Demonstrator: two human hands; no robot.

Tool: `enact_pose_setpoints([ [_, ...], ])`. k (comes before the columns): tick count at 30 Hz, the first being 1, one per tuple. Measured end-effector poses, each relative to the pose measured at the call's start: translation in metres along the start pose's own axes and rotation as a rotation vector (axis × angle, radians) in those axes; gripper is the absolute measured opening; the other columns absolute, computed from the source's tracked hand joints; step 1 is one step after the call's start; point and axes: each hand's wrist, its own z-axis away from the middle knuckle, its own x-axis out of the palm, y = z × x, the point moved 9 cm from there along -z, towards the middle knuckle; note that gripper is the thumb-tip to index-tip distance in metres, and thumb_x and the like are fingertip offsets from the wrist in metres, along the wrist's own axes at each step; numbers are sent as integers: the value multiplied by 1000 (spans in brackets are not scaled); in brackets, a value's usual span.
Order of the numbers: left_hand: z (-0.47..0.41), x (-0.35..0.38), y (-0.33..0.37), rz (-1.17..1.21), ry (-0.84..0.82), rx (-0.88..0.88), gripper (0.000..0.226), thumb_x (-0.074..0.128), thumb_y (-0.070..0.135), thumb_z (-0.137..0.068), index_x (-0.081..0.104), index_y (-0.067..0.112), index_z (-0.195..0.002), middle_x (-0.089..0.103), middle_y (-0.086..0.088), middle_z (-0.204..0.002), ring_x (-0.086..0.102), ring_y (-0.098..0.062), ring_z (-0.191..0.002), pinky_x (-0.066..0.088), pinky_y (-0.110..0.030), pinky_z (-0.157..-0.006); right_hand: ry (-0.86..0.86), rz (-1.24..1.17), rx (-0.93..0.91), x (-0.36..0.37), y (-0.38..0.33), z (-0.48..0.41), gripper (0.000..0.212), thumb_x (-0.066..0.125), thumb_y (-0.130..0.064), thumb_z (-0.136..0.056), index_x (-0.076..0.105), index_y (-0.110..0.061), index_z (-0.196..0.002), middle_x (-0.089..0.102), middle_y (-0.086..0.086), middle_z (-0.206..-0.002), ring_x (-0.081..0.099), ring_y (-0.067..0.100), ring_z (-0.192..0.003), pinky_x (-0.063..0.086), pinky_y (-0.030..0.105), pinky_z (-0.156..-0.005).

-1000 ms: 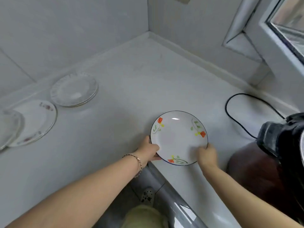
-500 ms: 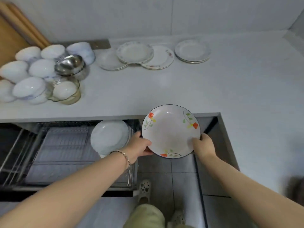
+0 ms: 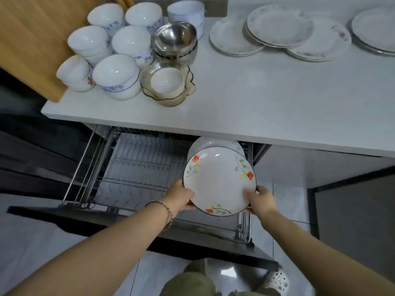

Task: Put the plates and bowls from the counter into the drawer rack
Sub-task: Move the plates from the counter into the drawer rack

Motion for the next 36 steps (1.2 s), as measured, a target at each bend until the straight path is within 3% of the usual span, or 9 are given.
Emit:
enact_pose_setpoints([
  [3, -46, -17, -7, -32, -10, -42, 34, 45, -12, -87, 45, 13, -110, 51, -12, -133, 56, -35, -118, 56, -40, -79, 41, -17, 69, 30, 13, -27, 30, 48, -4, -93, 52, 3, -122, 59, 19, -101, 59, 32, -85, 54, 38, -65],
  [6, -84, -17, -9, -56, -35, -70, 33, 43, -11, -87, 46, 15, -109, 53, -11, -133, 57, -33, -116, 56, -38, -77, 84, -16, 103, 42, 20, -55, 34, 46, 0, -92, 51, 3, -126, 60, 23, -116, 60, 37, -95, 53, 34, -62],
  [11, -135, 0, 10, -85, -74, -46, 34, 43, -10, -88, 47, 11, -114, 53, -13, -131, 57, -35, -117, 54, -36, -75, 143, 0, 83, 44, 8, -102, 36, 43, 4, -91, 51, 2, -126, 57, 17, -102, 59, 35, -89, 53, 38, -68],
  [19, -201, 9, 39, -361, 5, 148, 39, 54, -3, -83, 54, 10, -121, 60, -12, -124, 59, -32, -112, 56, -44, -89, 273, 22, 54, 47, 3, -150, 36, 46, 2, -88, 57, -4, -122, 60, 15, -101, 58, 35, -87, 54, 51, -86],
  [22, -204, 8, 40, -459, 46, 225, 37, 60, 2, -83, 55, 6, -119, 62, -12, -121, 60, -32, -110, 54, -40, -91, 340, 57, 33, 46, 11, -155, 33, 44, 1, -86, 60, -4, -114, 60, 12, -89, 56, 30, -79, 55, 40, -78],
  [24, -205, 7, 43, -484, 60, 272, 35, 61, 5, -84, 55, 6, -119, 63, -12, -120, 61, -31, -107, 55, -42, -91, 375, 99, 10, 45, 13, -154, 32, 41, 0, -88, 60, -5, -113, 58, 9, -86, 52, 27, -77, 42, 26, -68],
  [26, -206, 8, 47, -537, 72, 315, 36, 60, 9, -86, 53, 7, -121, 62, -12, -121, 62, -31, -107, 55, -43, -90, 387, 127, 2, 46, 11, -151, 33, 38, -2, -89, 58, -6, -116, 60, 9, -90, 51, 26, -78, 36, 25, -67],
  [32, -195, 17, 45, -729, -58, 340, 55, 54, 16, -90, 32, 18, -141, 58, -8, -127, 60, -27, -108, 53, -32, -85, 298, 308, 10, 39, 3, -135, 49, 38, -4, -93, 37, -7, -142, 56, 14, -133, 58, 31, -110, 37, 23, -75],
  [36, -158, 22, 47, -978, -76, 344, 37, 44, 19, -92, 46, 12, -128, 59, -9, -112, 58, -20, -86, 41, -19, -59, 52, 477, 88, 28, 13, -118, 45, 47, -7, -90, 48, -4, -135, 60, 17, -124, 54, 23, -87, 46, 28, -76],
])
